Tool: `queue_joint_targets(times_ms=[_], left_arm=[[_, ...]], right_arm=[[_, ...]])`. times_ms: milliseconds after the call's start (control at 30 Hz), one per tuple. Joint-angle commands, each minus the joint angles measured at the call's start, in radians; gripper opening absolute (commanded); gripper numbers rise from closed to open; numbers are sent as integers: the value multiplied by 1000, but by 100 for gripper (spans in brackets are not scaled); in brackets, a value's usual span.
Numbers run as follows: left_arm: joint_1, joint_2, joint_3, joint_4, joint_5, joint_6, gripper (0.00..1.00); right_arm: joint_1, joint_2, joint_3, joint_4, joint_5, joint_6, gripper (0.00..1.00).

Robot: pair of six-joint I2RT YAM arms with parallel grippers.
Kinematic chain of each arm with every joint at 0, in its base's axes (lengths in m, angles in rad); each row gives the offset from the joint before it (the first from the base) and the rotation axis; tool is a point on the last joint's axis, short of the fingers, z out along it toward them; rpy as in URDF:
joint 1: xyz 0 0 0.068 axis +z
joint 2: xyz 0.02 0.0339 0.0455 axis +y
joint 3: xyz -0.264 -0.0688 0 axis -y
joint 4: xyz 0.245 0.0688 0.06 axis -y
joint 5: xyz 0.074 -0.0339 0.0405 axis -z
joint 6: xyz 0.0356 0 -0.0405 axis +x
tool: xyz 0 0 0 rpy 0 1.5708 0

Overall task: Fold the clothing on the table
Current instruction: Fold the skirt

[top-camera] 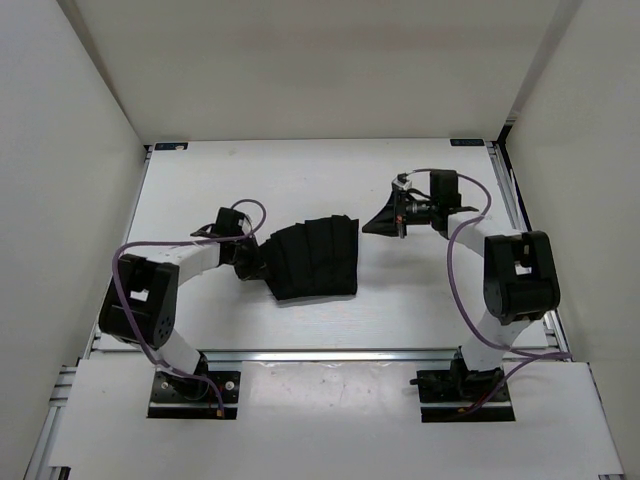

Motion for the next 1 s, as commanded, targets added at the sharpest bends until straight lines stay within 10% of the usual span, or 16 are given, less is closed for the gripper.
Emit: queue_joint_targets(times_ms=[0,133,267,400,500,633,967], left_arm=[[39,-86,67,-36,-73,17,0],[143,-200,165,-33,76,5,1],[194,-235,246,-122,86,62,20],[209,-298,138,-190,-26,88,59],[208,-356,12,-229,-85,86,67],[212,-407,-135,-274,-112,92,70],[252,-392,-142,-277,-108,152,71]], right_arm=[[-31,-85,30,-69,-18,-74,3],[-104,-186,-5,-74,-11,-89,8],[-178,-258,-82,-118,8,-146,16],[-311,-316,-217,-102,-6,-143,25],[-358,-361,-304,-77,-9,-140,31],[-364,-373,-368,-91,2,-161,50],[-329,-303,-417,61,-11,-71,57]])
